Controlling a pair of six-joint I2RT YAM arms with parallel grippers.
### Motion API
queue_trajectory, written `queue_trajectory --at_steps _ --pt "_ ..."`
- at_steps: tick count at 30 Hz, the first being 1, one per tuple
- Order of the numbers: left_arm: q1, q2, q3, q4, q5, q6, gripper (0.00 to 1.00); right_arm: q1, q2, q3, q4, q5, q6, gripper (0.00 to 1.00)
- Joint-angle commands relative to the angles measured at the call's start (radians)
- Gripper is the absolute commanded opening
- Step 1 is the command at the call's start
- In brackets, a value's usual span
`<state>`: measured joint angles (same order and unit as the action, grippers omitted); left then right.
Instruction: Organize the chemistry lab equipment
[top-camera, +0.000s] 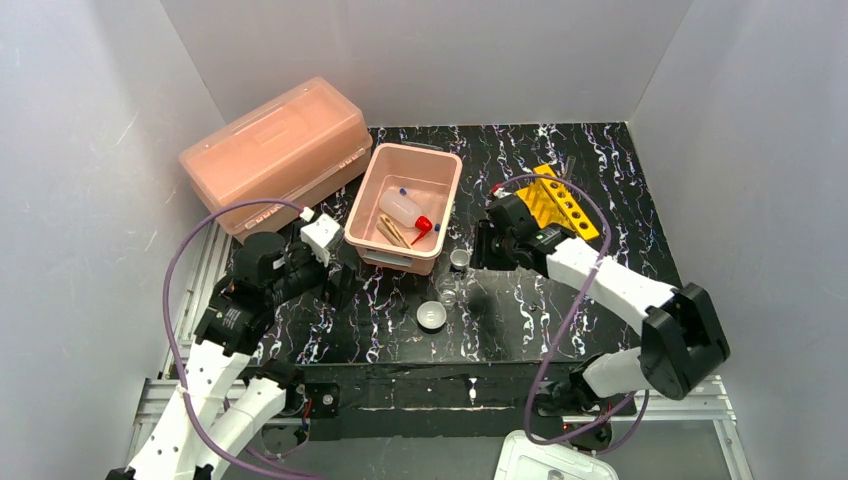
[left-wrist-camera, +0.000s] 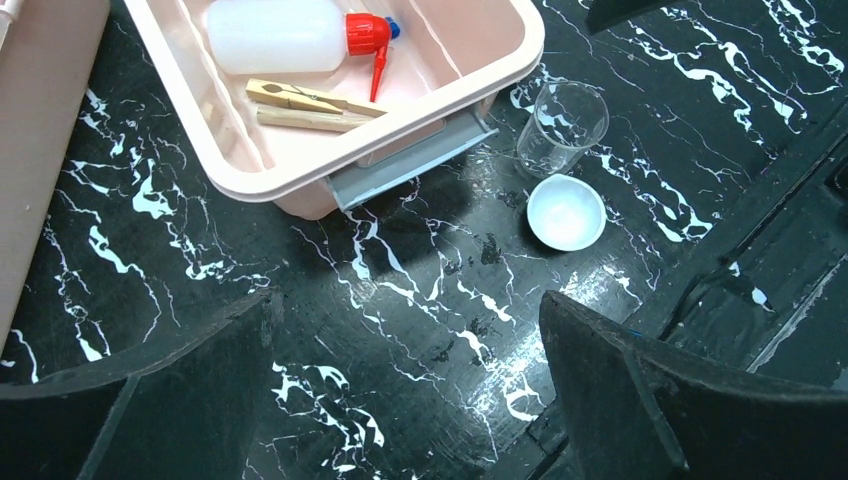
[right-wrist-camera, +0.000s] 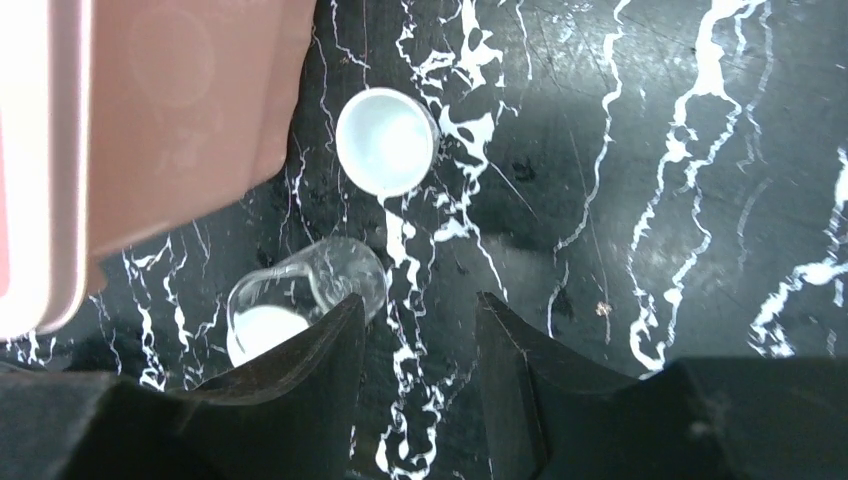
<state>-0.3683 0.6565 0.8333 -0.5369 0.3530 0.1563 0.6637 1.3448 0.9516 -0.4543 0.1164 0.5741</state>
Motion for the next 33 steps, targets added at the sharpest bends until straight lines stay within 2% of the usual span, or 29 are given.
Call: queue_trajectory --at_steps 1,9,22,28,33 --pt "0.005 0.000 0.004 -0.040 -0.030 0.006 0.99 -0.017 0.090 0.032 0.129 -0.065 0.024 0.52" --pt "0.005 0.109 0.025 0.045 -0.059 -0.022 0.99 -0.020 0.237 0.074 0.176 -0.039 0.019 0.48" --pt "0.005 0.240 0.130 0.118 -0.059 -0.080 0.99 -0.022 0.275 0.087 0.189 -0.019 0.019 0.46" --pt "0.005 0.370 0.230 0.131 -0.163 -0.135 0.99 -0.046 0.302 0.099 0.188 -0.016 0.005 0.43" --pt "0.008 0.499 0.312 0.132 -0.255 -0.119 0.99 -0.054 0.343 0.113 0.189 -0.022 -0.004 0.38"
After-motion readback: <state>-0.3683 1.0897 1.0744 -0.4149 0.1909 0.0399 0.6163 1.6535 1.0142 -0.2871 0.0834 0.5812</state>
